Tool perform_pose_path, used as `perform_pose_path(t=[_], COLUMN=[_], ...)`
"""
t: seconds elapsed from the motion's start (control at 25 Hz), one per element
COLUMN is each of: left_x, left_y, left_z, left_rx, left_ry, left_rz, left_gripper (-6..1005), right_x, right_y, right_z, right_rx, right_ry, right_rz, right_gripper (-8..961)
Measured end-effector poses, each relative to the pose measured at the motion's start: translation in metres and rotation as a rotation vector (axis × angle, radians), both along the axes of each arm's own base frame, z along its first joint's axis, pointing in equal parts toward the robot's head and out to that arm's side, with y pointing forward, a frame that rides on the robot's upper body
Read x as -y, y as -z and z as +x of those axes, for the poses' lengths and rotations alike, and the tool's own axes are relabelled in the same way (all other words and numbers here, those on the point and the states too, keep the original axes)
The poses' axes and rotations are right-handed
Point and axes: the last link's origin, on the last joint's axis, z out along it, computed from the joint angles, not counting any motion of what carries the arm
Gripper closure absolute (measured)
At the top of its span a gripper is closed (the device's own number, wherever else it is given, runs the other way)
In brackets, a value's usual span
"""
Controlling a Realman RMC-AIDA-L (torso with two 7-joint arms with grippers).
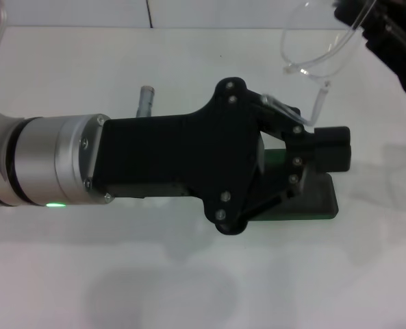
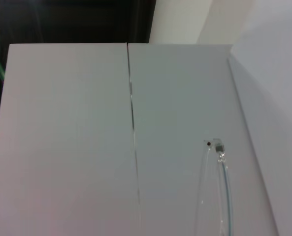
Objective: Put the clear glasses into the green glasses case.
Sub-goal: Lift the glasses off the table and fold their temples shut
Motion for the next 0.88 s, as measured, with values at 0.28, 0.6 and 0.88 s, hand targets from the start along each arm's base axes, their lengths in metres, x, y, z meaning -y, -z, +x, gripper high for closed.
perform_pose_path(t=[0.28, 0.6, 0.88], left_x=[-0.001, -0.002, -0.002], left_y=[0.000, 0.001, 0.001], left_z=[-0.002, -0.004, -0.006], left_rx=[0.005, 0.004, 0.005], left_ry=[-0.016, -0.027, -0.034], left_rz=[-0.003, -0.007, -0.006], left_gripper=[931, 930, 930], right_x=[0.003, 0.005, 0.007], right_y=[0.012, 0.024, 0.020], right_z=[-0.002, -0.007, -0.005], right_rx=[0.049, 0.094, 0.059], right_ry=[-0.019, -0.053, -0.043], right_rz=[-0.047, -0.090, -0.049], right_gripper=[851, 851, 851])
